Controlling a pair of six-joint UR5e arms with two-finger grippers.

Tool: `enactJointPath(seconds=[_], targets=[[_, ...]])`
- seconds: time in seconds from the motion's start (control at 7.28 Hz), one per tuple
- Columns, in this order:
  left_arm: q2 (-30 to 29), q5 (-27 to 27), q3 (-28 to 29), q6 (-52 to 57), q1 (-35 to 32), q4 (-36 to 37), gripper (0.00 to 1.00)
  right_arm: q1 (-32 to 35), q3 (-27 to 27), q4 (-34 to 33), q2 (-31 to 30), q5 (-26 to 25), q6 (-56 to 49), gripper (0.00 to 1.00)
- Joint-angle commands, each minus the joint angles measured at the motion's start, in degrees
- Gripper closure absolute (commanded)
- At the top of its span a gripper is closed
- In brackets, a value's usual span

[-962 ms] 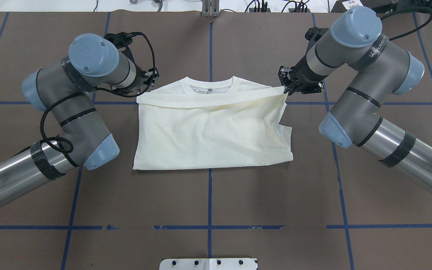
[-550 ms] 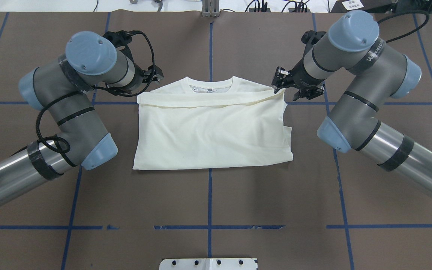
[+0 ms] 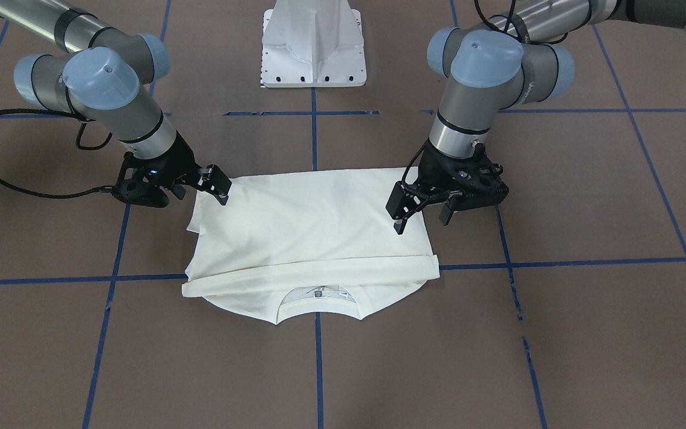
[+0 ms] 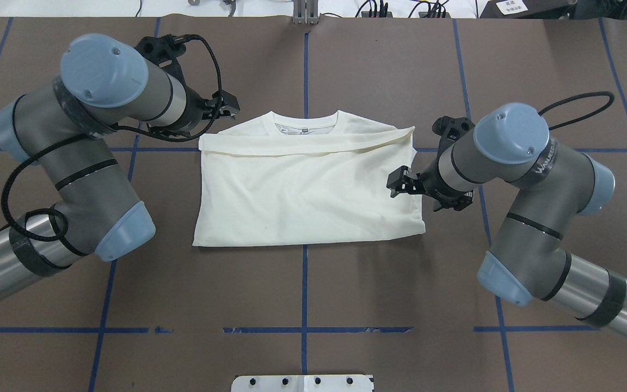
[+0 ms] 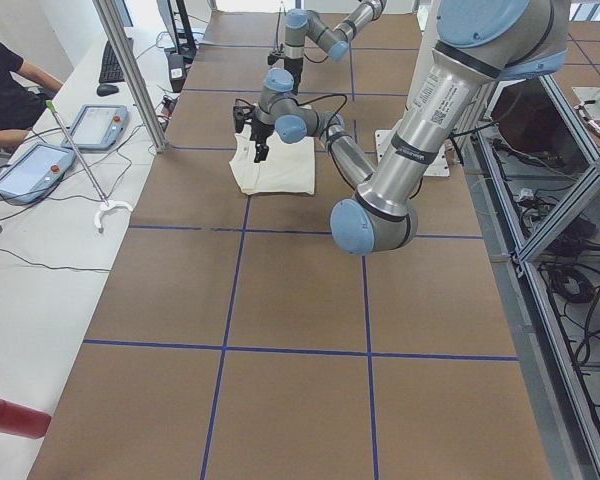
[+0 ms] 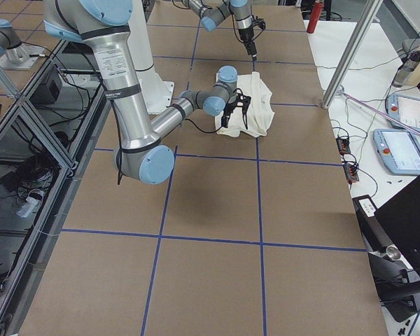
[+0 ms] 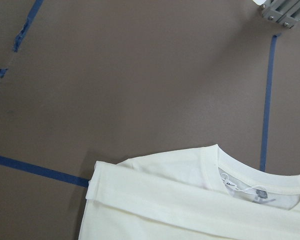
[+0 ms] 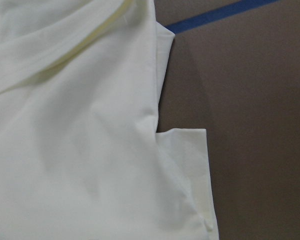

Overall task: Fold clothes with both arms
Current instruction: 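Move the right gripper down to the folded shirt's corner nearest it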

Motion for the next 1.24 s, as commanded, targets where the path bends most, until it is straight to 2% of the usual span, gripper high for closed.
enactJointPath(seconds=[0.0,0.14,0.41,0.55,0.82,0.96,1.1], targets=[[0.04,-0.08,-1.56,0.14,0.27,1.23,0.0,-2.56,0.04,0.02,-2.87,-0.92,0.1,0.03],[0.22,-0.08,-1.56,0.23,0.18,1.23,0.0,-2.65,0.21,-0.07,-2.45,-0.83,0.1,0.26],[0.22,0.01,-1.03,0.32,0.18,1.05,0.0,-3.62,-0.31,-0.07,-1.91,-0.74,-0.42,0.82],[0.39,0.01,-1.03,0.32,0.18,1.05,0.0,-3.62,-0.14,-0.07,-2.0,-0.83,-0.34,1.0],[0.66,-0.08,-1.12,0.41,0.27,0.96,0.0,-3.18,1.96,0.02,-2.96,0.48,-0.69,1.0],[0.66,-0.08,-1.12,0.32,0.18,0.96,0.0,-3.35,7.19,0.02,-6.97,0.49,-0.69,1.0],[0.66,-0.08,-1.38,0.32,0.18,1.05,0.0,-6.75,12.2,-0.07,-11.45,-0.03,0.09,1.0]])
